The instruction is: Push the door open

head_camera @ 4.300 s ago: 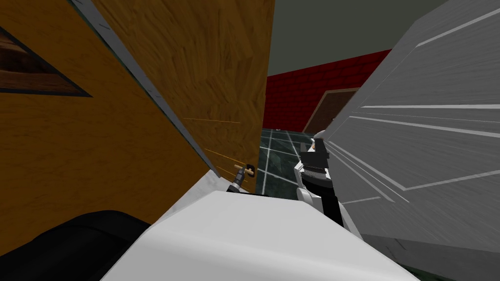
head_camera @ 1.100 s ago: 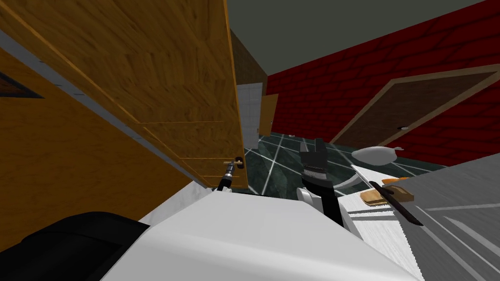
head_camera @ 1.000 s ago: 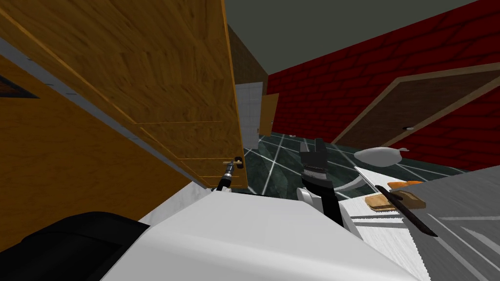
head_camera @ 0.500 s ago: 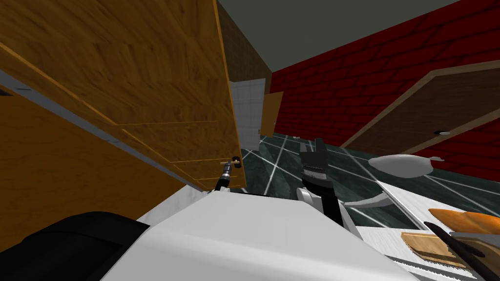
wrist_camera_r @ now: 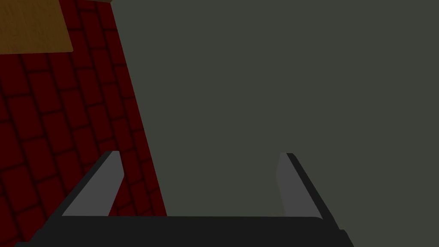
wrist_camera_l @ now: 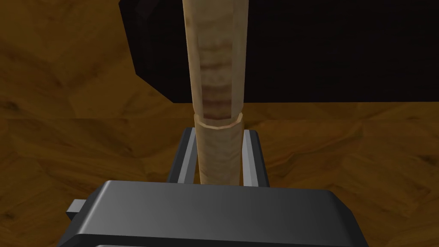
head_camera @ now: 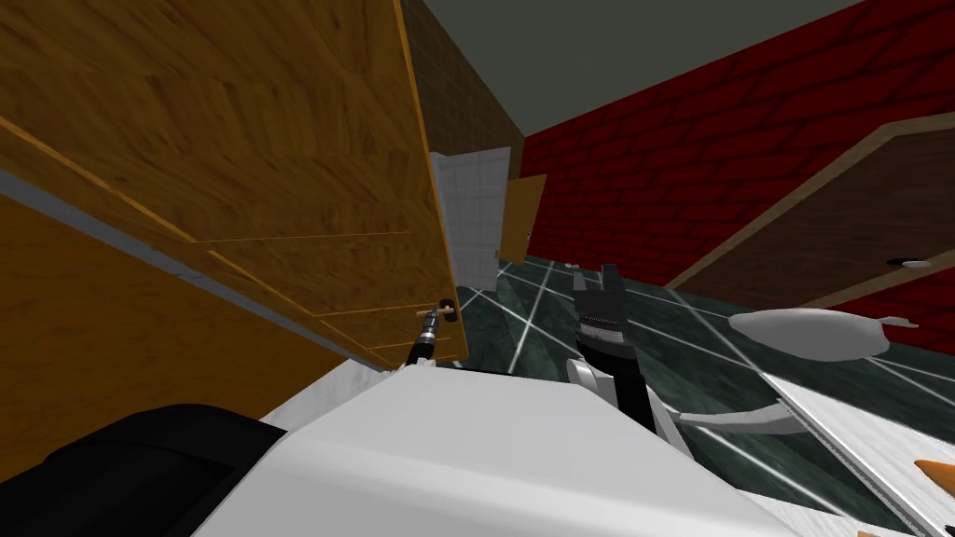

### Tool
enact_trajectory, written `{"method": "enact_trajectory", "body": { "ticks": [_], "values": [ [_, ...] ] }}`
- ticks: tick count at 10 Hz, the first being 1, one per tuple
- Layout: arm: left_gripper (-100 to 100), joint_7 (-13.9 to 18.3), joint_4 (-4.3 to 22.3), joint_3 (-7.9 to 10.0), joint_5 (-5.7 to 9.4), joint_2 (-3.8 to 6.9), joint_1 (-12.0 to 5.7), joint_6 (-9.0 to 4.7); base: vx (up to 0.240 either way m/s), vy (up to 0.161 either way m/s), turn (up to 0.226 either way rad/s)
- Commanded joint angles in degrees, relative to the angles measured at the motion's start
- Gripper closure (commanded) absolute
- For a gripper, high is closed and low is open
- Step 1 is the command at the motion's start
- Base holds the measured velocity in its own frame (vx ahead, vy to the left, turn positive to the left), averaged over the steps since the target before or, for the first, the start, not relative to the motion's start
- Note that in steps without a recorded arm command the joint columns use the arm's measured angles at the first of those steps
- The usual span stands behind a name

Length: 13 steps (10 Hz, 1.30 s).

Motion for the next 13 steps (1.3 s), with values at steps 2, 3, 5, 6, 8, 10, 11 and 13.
{"method": "enact_trajectory", "body": {
  "ticks": [2, 3, 5, 6, 8, 10, 11, 13],
  "values": [
    [100, 0.1, -0.1, 2.02, 0.72, 1.07, -0.37, -0.42, 0.174, -0.075, 0.073],
    [100, 0.1, -0.2, 2.63, 0.95, 1.05, -0.35, -0.43, 0.189, -0.05, 0.076],
    [100, 0.1, -0.2, 3.83, 1.41, 0.61, -0.3, -0.44, 0.2, -0.071, 0.083],
    [100, 0.1, -0.2, 4.41, 1.62, 0.22, -0.28, -0.45, 0.22, -0.059, 0.078],
    [100, 0.1, -0.3, 5.84, 2.17, -1.39, -0.23, -0.47, 0.211, -0.062, 0.097],
    [100, 0.0, -0.3, 5.86, 2.19, -1.75, 0.0, -0.44, 0.112, -0.043, 0.068],
    [100, 0.1, -0.3, 7.16, 2.73, -0.16, 0.08, -0.56, 0.157, -0.043, 0.083],
    [100, 0.1, -0.3, 8.35, 3.25, 0.77, 0.2, -0.62, 0.226, -0.056, 0.077]
  ]
}}
